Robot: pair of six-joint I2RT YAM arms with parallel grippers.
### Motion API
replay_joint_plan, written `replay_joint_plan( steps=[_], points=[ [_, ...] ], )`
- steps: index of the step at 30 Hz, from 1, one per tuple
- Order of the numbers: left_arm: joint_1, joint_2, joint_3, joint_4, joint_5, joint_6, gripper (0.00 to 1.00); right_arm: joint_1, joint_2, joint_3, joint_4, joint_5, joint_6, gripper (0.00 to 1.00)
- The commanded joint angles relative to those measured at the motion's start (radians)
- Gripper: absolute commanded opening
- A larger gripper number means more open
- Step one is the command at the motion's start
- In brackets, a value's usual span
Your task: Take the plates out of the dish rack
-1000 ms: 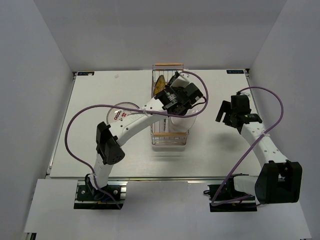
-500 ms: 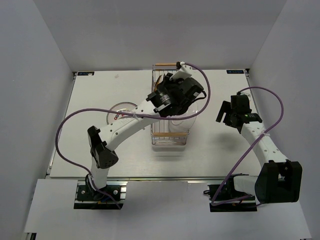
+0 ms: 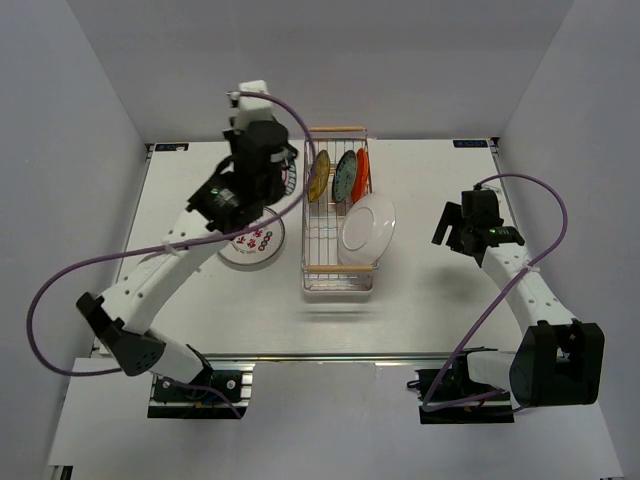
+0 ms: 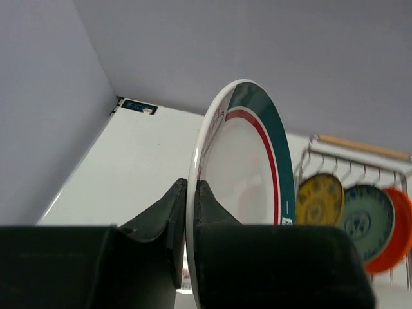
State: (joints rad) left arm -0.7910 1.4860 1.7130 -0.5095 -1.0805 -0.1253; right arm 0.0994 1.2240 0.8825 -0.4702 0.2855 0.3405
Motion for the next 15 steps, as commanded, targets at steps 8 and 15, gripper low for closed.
replay_joint_plan(
  steps=[8, 15],
  points=[
    [0.36, -0.091, -0.211, 0.017, 0.286, -0.342, 0.0, -0.004, -0.006, 0.035, 0.013, -0.005, 0.008, 0.89],
    [0.472, -0.223, -0.485, 0.072, 0.396, -0.425, 0.0, 0.0, 0.015, 0.044, 0.005, -0.006, 0.008, 0.89]
  ],
)
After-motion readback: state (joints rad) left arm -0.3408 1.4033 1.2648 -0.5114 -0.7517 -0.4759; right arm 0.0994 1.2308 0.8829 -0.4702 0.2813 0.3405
